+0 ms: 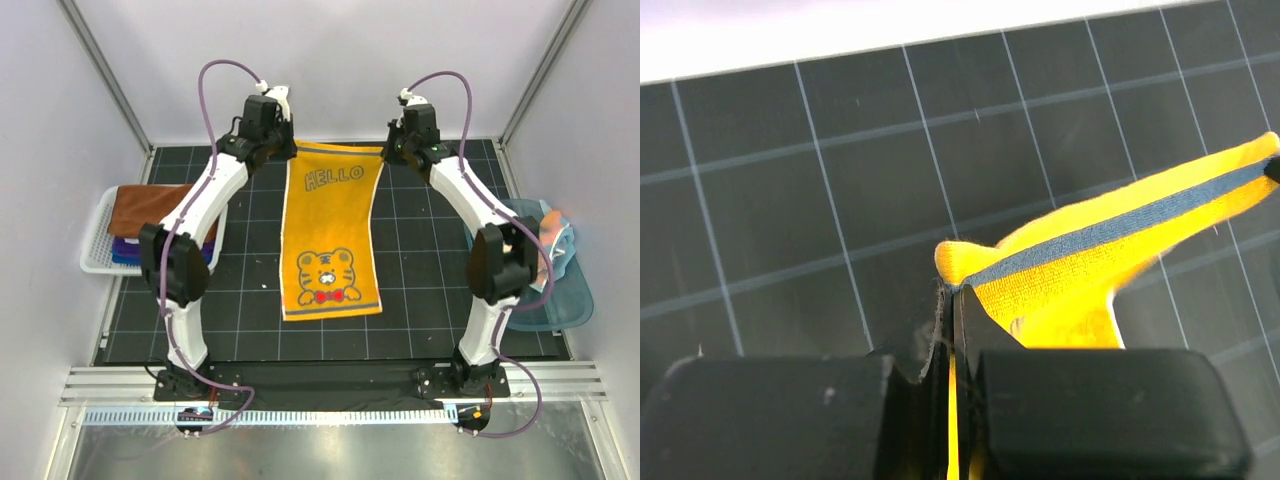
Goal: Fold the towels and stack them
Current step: Flatten out the crumpled towel, then fold the towel
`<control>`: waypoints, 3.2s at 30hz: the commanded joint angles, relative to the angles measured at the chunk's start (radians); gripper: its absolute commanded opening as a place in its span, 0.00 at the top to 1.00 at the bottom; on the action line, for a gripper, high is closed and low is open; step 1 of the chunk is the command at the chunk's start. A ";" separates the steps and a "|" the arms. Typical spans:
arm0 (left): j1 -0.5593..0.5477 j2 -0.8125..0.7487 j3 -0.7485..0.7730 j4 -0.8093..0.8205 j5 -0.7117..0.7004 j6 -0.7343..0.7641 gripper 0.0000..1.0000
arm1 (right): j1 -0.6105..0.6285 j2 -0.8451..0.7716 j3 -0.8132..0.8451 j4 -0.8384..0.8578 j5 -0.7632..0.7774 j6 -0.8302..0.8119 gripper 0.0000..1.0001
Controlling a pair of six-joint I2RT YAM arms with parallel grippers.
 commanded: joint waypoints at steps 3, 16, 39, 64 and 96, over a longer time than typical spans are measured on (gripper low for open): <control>0.072 0.110 0.144 0.124 0.100 -0.009 1.00 | -0.022 0.134 0.181 0.144 0.012 -0.009 0.99; 0.089 0.034 -0.187 0.266 0.117 -0.038 1.00 | -0.014 -0.008 -0.112 0.236 -0.028 0.054 0.99; 0.051 -0.344 -0.735 0.392 0.138 -0.155 1.00 | 0.086 -0.384 -0.631 0.287 0.027 0.123 0.99; -0.009 -0.509 -0.902 0.400 0.075 -0.187 1.00 | 0.155 -0.572 -0.758 0.208 0.064 0.134 0.99; -0.097 -0.561 -1.065 0.412 0.045 -0.228 0.96 | 0.213 -0.600 -0.907 0.210 0.061 0.184 0.99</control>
